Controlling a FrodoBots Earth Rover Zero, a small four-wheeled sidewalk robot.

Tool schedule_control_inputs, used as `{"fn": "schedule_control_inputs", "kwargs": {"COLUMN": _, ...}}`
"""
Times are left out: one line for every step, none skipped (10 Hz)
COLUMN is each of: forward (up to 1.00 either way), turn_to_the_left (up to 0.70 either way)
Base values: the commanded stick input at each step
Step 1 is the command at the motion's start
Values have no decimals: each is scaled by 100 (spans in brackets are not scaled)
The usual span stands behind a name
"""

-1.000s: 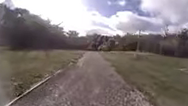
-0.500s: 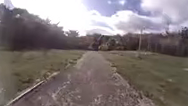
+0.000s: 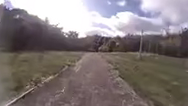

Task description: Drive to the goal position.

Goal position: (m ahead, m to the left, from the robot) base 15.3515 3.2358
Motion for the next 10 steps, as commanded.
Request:
{"fn": "schedule_control_inputs", "kwargs": {"forward": 70, "turn_to_the_left": 1}}
{"fn": "schedule_control_inputs", "kwargs": {"forward": 70, "turn_to_the_left": 1}}
{"fn": "schedule_control_inputs", "kwargs": {"forward": 70, "turn_to_the_left": 1}}
{"fn": "schedule_control_inputs", "kwargs": {"forward": 70, "turn_to_the_left": 1}}
{"fn": "schedule_control_inputs", "kwargs": {"forward": 70, "turn_to_the_left": 1}}
{"fn": "schedule_control_inputs", "kwargs": {"forward": 70, "turn_to_the_left": 1}}
{"fn": "schedule_control_inputs", "kwargs": {"forward": 70, "turn_to_the_left": 1}}
{"fn": "schedule_control_inputs", "kwargs": {"forward": 70, "turn_to_the_left": 1}}
{"fn": "schedule_control_inputs", "kwargs": {"forward": 70, "turn_to_the_left": 1}}
{"fn": "schedule_control_inputs", "kwargs": {"forward": 70, "turn_to_the_left": 1}}
